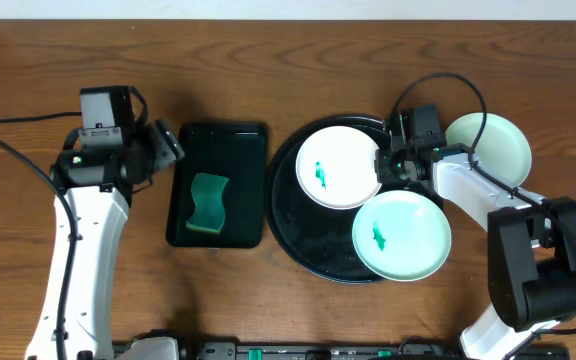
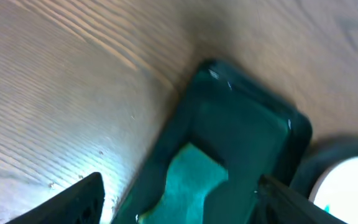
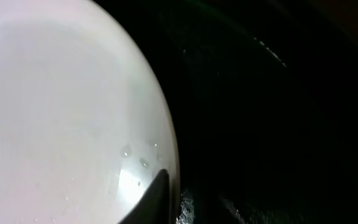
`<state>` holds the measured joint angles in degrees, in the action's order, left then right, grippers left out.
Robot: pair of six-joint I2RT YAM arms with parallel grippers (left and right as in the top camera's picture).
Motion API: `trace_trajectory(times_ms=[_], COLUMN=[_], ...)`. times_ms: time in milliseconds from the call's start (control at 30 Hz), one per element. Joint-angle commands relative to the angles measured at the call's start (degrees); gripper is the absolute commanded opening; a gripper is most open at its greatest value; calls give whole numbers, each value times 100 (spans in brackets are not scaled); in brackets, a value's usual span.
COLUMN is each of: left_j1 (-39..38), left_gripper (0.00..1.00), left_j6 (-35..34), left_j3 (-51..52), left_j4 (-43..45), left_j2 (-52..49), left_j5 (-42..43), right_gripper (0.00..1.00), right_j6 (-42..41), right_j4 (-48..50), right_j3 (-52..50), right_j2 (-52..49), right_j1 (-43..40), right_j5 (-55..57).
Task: Clean dirty plates on tray and stack at the side
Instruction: 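Move the left gripper down onto the green sponge in the black tray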
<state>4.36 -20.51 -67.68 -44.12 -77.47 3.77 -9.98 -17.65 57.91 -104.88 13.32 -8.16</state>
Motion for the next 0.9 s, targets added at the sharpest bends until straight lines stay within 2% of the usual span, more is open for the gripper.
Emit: trace_trajectory(times_ms=[0, 100, 400, 600, 867], left_j1=[-144, -256, -706, -848, -848], left_gripper=[74, 65, 60, 58, 49], left_j6=[664, 1073, 1622, 1644, 1351], left_j3=[7, 7, 7, 7, 7], left_j4=[-170, -236, -284, -439, -710], left_j2=[-55, -144, -1049, -1891, -2111], left_j5=[308, 308, 308, 310, 313], right_gripper=[1, 1, 1, 1, 2], right_j6=[-354, -374, -374, -372, -369], right_j4=[-20, -13, 33, 52, 72], right_j3=[37, 37, 37, 37, 37], right_j2=[-42, -42, -42, -42, -42], right_j1=[7, 7, 7, 7, 7], right_j5=[63, 63, 63, 63, 63])
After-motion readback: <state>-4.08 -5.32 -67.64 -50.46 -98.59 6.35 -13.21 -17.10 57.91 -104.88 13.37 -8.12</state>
